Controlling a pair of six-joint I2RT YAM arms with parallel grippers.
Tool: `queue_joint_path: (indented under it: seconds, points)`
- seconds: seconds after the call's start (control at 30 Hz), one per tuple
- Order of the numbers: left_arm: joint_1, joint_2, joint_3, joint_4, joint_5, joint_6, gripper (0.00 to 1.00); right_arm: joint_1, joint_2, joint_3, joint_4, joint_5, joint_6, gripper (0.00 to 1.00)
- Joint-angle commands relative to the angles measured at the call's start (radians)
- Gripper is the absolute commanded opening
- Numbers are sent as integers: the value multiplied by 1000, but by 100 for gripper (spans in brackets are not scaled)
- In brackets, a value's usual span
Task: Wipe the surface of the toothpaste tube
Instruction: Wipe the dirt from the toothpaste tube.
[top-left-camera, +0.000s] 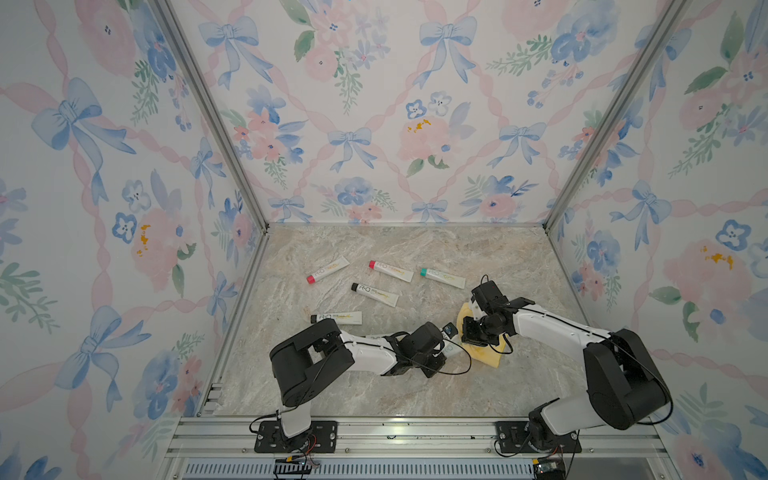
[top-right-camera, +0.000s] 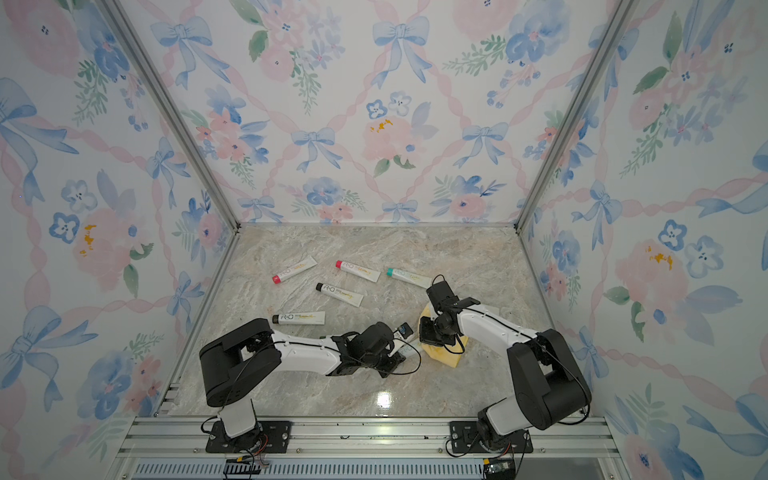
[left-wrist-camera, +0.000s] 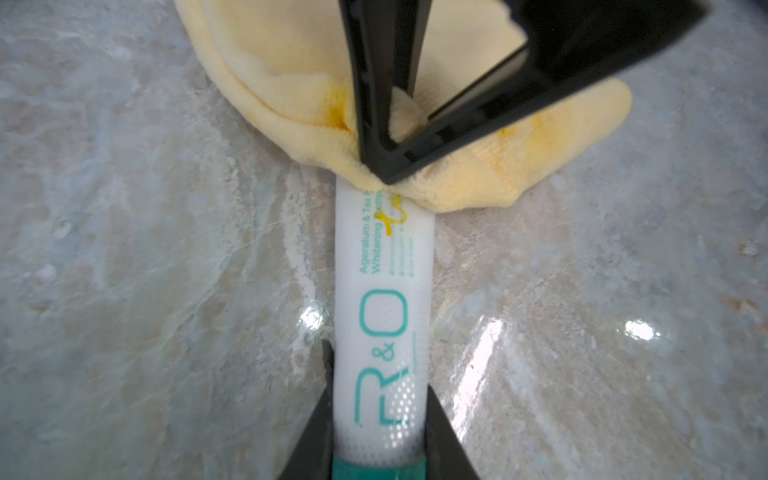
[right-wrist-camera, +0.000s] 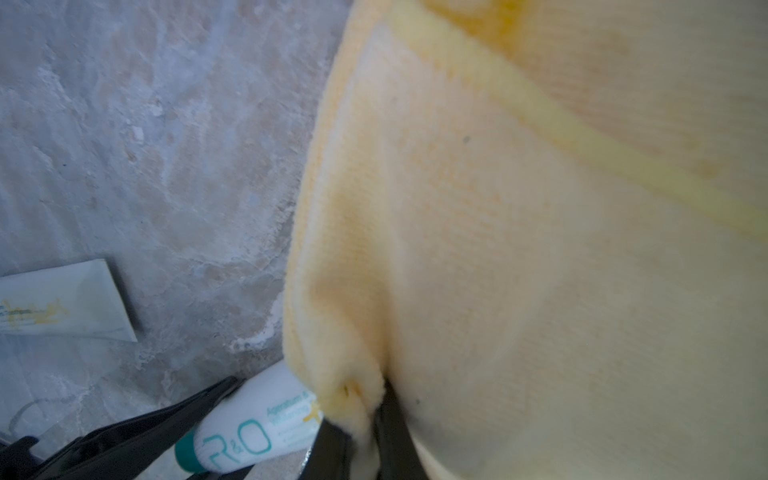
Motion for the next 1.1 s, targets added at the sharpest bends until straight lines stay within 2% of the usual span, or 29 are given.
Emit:
queue_joint_path:
  seconds: [0.0,0.17,0.4,0.7,0.87,1.07]
  points:
    - [0,14,-40,-98,-29,-3,20,-9,8,-4,-95,130,-28,13]
    - [0,14,-36,-97,-28,-4,20,-20,5,-29,-72,112,-25,13]
    - [1,21,-31,-53,-6,-9,19,-3,4,-80,40,-156,27,13]
    - [3,34,-26,3,5,-20,18,76,41,-97,101,-267,67,13]
    - [9,29,-37,26,2,-29,17,70,39,-106,64,-219,47,13]
    - [25,-1,-69,48,1,-38,19,9,-24,-101,-40,-36,1,13]
